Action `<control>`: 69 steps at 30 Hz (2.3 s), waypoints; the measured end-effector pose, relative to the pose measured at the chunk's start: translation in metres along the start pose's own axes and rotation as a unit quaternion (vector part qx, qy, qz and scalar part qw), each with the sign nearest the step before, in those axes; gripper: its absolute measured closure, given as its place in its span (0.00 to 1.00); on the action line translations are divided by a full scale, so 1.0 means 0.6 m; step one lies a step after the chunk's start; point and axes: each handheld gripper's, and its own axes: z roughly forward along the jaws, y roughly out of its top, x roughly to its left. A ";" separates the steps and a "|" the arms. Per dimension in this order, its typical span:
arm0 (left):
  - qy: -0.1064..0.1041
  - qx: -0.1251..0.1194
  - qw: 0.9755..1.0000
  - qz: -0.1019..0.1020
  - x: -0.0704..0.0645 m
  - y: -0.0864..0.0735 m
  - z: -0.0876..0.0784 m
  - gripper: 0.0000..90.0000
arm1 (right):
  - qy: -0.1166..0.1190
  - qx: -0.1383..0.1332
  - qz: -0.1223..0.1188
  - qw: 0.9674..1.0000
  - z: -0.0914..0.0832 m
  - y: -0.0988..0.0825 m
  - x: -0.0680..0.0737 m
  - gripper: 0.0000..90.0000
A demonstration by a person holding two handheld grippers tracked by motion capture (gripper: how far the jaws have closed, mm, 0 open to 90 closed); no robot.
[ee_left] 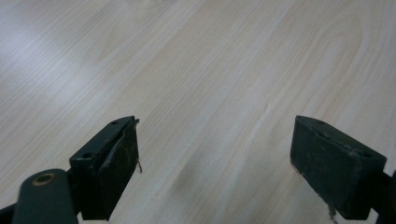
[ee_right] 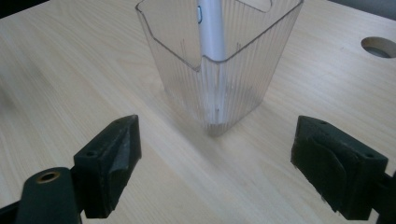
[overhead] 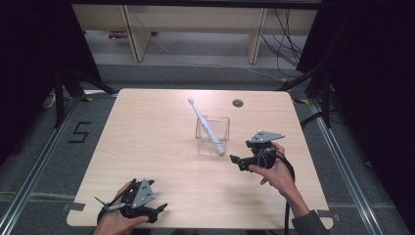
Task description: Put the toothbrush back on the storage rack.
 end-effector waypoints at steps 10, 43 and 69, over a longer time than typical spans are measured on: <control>-0.002 0.001 1.000 -0.001 0.001 -0.001 -0.002 0.17 | 0.004 0.006 0.001 1.000 0.005 -0.016 0.004 0.19; 0.006 0.000 1.000 0.001 0.001 -0.001 -0.002 0.17 | 0.003 0.030 0.006 1.000 0.001 -0.065 0.009 0.19; 0.001 0.001 1.000 0.000 0.000 -0.001 -0.001 0.17 | -0.005 0.046 0.011 0.999 -0.022 -0.112 0.000 0.19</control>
